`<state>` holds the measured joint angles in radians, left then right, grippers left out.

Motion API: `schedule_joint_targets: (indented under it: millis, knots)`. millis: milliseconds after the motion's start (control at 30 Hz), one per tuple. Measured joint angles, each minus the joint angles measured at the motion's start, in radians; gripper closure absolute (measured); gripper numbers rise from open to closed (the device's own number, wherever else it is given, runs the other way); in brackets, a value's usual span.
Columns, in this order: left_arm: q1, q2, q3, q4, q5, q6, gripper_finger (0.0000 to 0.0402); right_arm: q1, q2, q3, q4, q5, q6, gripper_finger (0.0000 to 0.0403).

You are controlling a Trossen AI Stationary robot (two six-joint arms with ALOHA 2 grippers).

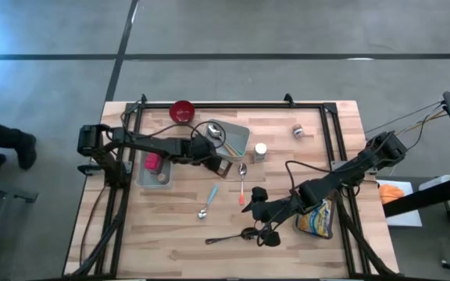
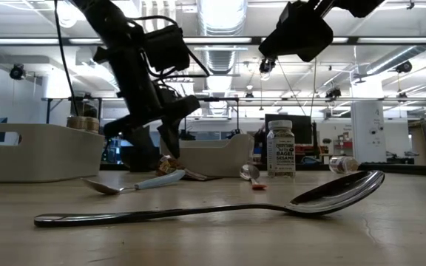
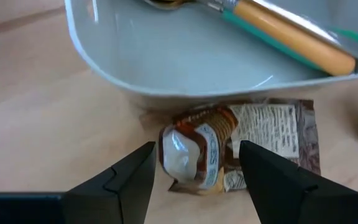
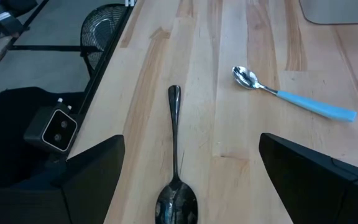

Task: Pick & Place Food Item
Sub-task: Put the brown seasoning pack into the left gray bin

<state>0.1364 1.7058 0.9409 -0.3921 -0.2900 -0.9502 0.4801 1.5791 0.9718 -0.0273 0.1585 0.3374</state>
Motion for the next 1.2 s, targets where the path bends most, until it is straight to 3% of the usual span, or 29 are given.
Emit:
schedule_joint_targets:
  millis: [433,833,967,1200]
  knots:
    - [-0.001,0.089,0.002,0.044,0.054,-0.024,0.0185,0.000,0.000,0.000,0.003,-0.002,0.000,0.0032]
    - [0.000,0.073,0.007,0.056,0.074,-0.025,0.0341,0.000,0.000,0.000,-0.001,-0.002,0.000,0.0032]
    - [-0.003,0.070,0.007,0.056,0.123,-0.020,0.0346,0.000,0.000,0.000,-0.001,-0.002,0.000,0.0032]
    - [-0.011,0.012,0.007,0.062,0.321,0.063,0.0346,0.007,-0.014,0.000,-0.001,-0.001,-0.120,0.0032]
